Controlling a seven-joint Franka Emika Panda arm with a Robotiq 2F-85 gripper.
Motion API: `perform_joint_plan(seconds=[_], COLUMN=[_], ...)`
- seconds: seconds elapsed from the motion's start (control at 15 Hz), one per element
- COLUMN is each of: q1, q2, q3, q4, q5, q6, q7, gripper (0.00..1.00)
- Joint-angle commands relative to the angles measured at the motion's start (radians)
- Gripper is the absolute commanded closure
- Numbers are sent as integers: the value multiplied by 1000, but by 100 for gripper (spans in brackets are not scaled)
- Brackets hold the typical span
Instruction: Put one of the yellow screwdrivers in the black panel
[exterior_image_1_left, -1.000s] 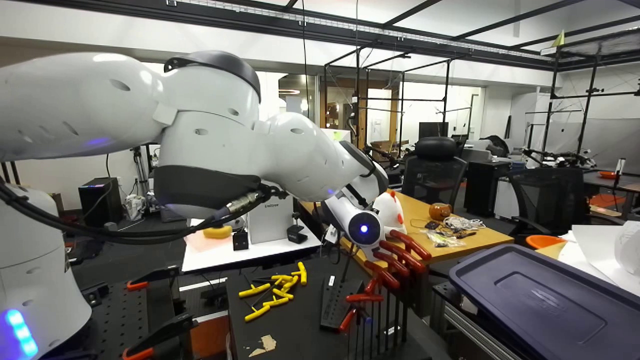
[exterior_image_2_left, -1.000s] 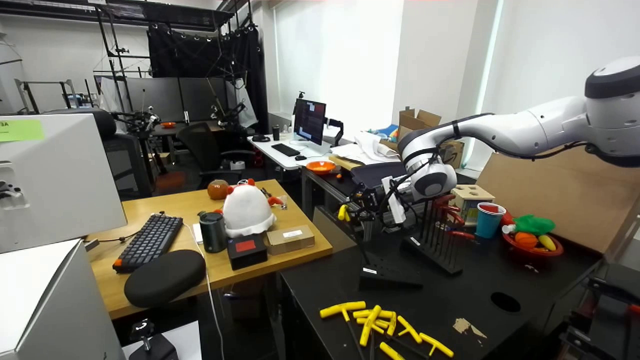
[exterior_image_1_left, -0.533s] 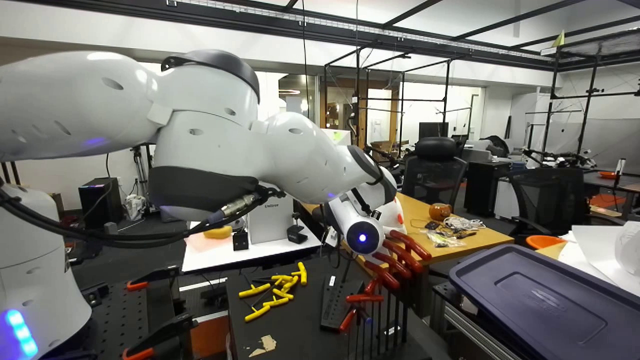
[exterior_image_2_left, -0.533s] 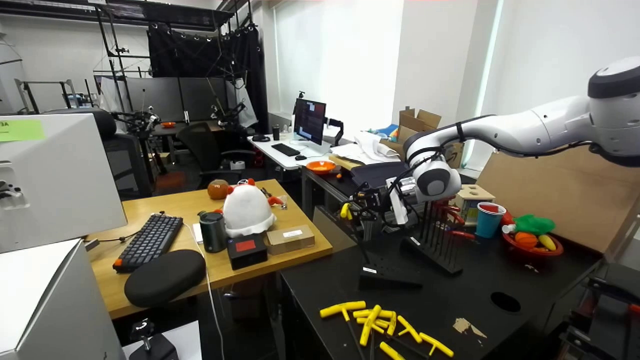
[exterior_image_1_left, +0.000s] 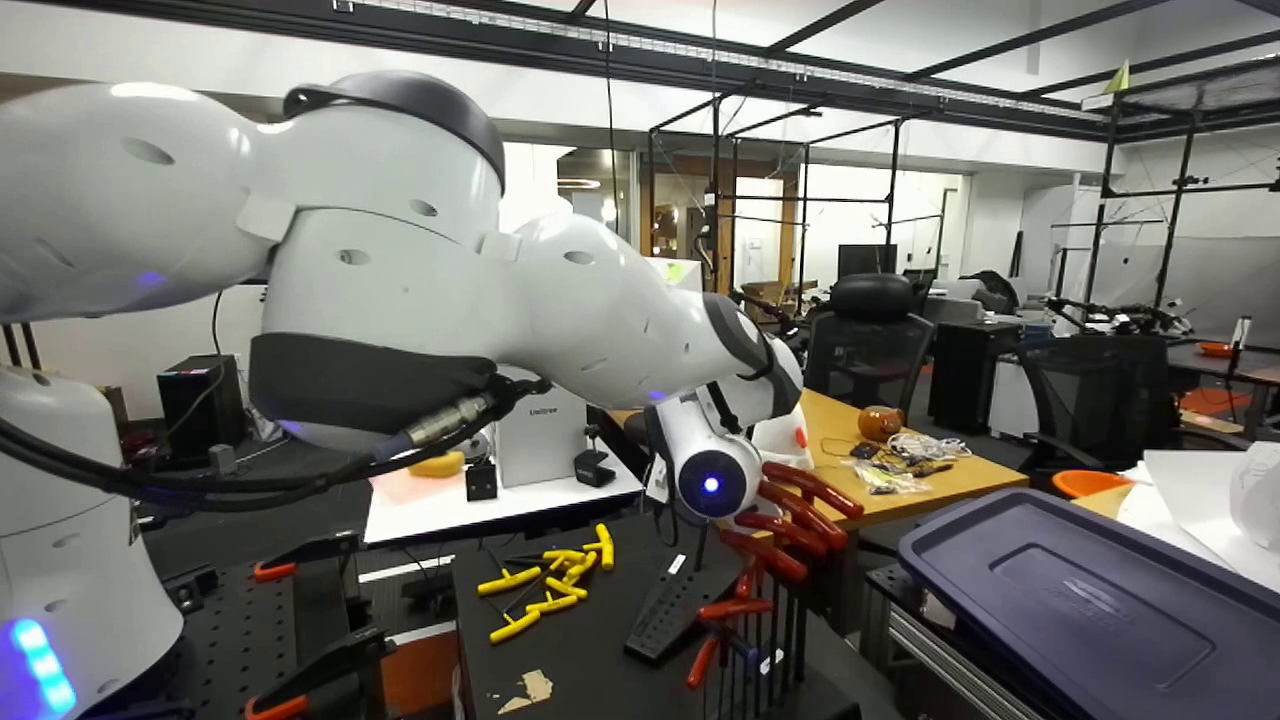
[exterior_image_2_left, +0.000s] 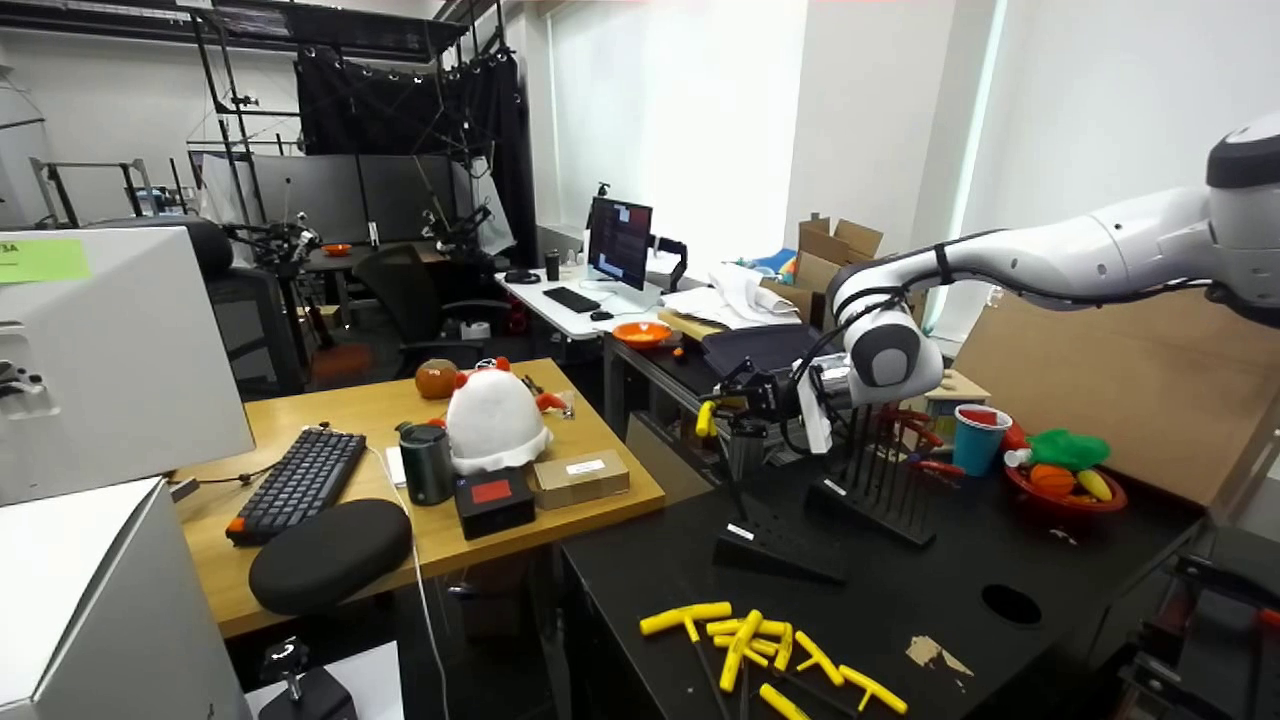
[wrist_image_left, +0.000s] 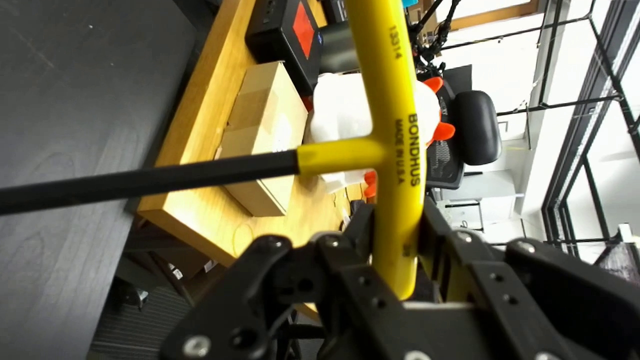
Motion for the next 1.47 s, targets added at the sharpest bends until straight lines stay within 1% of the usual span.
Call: perform_joint_plan(seconds=[0.0, 0.13, 0.4, 0.73, 1.0, 1.2, 1.4], q1=[-74, -93, -121, -156, -178, -210, -225], q2=[0, 10, 13, 26, 27, 23, -1], q3=[1, 9, 10, 11, 16, 23, 11], q4=[-75, -96, -112, -136, -157, -189, -223], q5=[62, 60, 104, 107, 125, 171, 250], q6=[-62, -70, -117, -177, -190, -188, -197], q7=[-126, -162, -219, -228, -246, -305, -386], gripper=[94, 94, 94, 94, 94, 94, 94])
